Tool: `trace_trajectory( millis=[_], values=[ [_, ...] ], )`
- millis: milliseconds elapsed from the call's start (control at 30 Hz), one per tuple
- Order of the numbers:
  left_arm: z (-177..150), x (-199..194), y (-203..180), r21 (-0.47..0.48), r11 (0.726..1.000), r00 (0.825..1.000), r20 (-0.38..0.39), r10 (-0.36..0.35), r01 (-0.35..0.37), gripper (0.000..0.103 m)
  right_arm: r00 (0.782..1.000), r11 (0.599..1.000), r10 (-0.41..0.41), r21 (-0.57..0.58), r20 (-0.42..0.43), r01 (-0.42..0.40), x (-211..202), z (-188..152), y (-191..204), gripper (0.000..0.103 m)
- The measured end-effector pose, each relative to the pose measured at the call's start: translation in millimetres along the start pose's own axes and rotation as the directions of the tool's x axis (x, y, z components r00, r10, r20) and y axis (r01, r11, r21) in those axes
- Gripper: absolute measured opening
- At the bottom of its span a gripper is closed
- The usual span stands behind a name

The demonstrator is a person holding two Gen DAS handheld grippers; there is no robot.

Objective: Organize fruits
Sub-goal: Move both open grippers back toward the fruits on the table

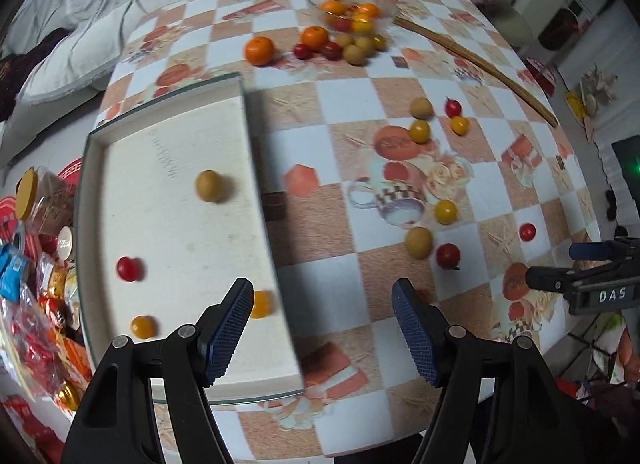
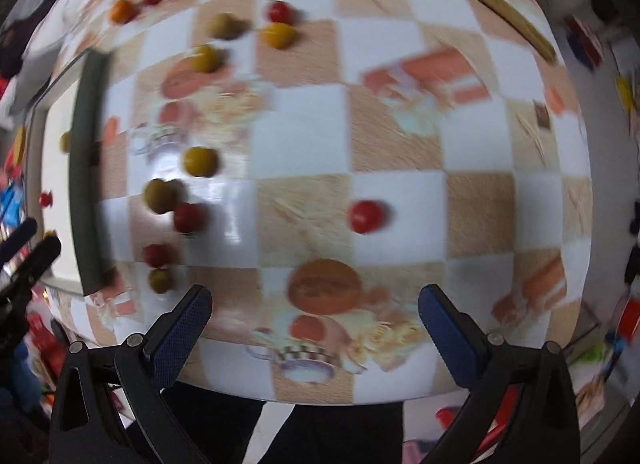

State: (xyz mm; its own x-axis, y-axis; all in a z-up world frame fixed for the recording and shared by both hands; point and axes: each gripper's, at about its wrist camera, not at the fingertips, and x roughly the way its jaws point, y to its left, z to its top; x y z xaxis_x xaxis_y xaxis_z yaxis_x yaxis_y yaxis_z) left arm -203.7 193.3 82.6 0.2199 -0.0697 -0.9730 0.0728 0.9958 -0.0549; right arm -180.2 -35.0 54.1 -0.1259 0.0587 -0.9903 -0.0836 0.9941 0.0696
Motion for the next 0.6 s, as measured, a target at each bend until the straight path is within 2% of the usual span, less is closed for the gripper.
trace_trajectory(
  millis=[233,367,600],
  values=[
    [11.0,28.4,-34.1,0.004,1.000,0.998,-0.057,0.000,0.001,0.073,1.000,1.000,-0.002,0.017,-0.005,0.002,9.1,2.7,-32.7,0.103],
    [21.8,43.8,-43.4,-0.041,0.999,0.997,-0.067,-0.034,0.031,0.073,1.000,1.000,-0.009,-0.007,-0.004,0.009,16.6,3.3,-35.4,0.103],
    [30.0,67.9,-53.7,-0.063,0.998,0.995,-0.096,-0.010,0.003,0.073,0.999,0.998,-0.039,-0.044,0.028,0.040,30.8,8.5,-33.8,0.103]
  ],
)
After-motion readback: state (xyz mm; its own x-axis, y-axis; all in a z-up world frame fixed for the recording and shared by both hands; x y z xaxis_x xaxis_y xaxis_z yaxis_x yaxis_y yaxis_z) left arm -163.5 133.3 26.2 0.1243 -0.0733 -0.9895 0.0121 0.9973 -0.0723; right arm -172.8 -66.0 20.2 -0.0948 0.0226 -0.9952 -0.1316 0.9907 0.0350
